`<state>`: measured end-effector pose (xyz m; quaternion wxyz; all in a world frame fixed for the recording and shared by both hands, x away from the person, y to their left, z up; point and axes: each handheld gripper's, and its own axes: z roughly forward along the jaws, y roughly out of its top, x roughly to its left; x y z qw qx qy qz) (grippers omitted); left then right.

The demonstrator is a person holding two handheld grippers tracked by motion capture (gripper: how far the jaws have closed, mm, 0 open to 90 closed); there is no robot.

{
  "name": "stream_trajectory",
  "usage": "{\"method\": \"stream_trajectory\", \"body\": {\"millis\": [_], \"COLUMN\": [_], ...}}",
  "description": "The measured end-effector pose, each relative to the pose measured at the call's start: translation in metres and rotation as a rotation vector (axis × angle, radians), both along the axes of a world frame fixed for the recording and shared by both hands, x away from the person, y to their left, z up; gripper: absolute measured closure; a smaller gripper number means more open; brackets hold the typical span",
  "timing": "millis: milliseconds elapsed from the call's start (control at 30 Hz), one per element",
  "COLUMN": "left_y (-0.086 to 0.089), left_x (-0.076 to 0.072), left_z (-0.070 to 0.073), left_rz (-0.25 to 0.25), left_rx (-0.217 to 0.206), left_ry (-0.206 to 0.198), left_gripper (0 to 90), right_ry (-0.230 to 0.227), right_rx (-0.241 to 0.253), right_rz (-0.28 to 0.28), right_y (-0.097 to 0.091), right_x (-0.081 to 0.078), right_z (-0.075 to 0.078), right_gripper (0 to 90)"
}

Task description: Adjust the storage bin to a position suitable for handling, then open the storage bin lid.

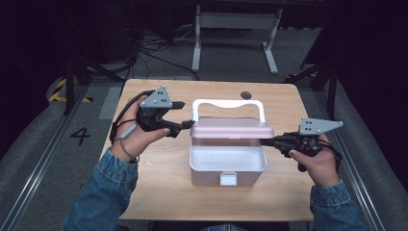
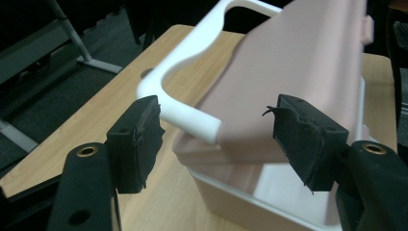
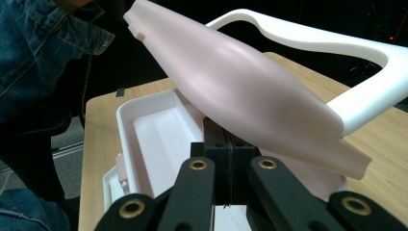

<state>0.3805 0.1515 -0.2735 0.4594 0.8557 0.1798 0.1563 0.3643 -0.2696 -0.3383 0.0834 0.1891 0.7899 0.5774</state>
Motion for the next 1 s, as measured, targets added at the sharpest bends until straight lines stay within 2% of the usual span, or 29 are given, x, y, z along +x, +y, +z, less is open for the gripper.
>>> {"method": "stream_trajectory", "body": {"millis": [200,333,400,500,533,667,733,800,867,967,1000], "left_y": [0.007,0.006,0.002,-0.003,-0.005,-0.011,-0.014,-0.015,-0.015,-0.016,-0.018], "left_x": [-0.021,-0.025,-0.025,-0.023,-0.022,-0.020,-0.018,-0.018,-0.016,-0.014,-0.014], "left_z": [-0.017,-0.030,-0.038,-0.045,-0.047,-0.049,-0.050,-0.052,-0.052,-0.051,-0.050], "left_rz": [0.018,0.060,0.087,0.099,0.102,0.117,0.127,0.132,0.155,0.163,0.167], "left_rx": [0.000,0.002,-0.023,-0.046,-0.054,-0.043,-0.028,-0.037,-0.055,-0.070,-0.065], "left_ry": [0.036,0.022,0.036,0.033,0.037,0.022,0.044,0.056,0.034,0.020,0.003], "left_gripper": [37.3,37.3,37.3,38.7,39.2,40.0,47.8,51.1,50.7,49.6,49.7], "right_ry": [0.026,0.032,0.038,0.042,0.044,0.048,0.051,0.051,0.055,0.058,0.059], "right_rx": [0.017,0.023,0.027,0.031,0.033,0.035,0.041,0.041,0.040,0.043,0.044], "right_rz": [-0.008,-0.009,-0.010,-0.009,-0.010,-0.008,-0.009,-0.006,-0.003,-0.006,-0.006], "right_y": [-0.001,-0.001,-0.001,-0.001,-0.002,-0.002,-0.003,-0.003,-0.003,-0.003,-0.003], "right_x": [0.001,0.001,0.001,0.001,0.002,0.002,0.002,0.002,0.002,0.003,0.002], "right_z": [0.001,0.001,0.001,0.001,0.001,0.001,0.001,0.001,0.001,0.001,0.001], "right_gripper": [90.0,90.0,90.0,90.0,90.0,90.0,90.0,90.0,90.0,90.0,90.0]}}
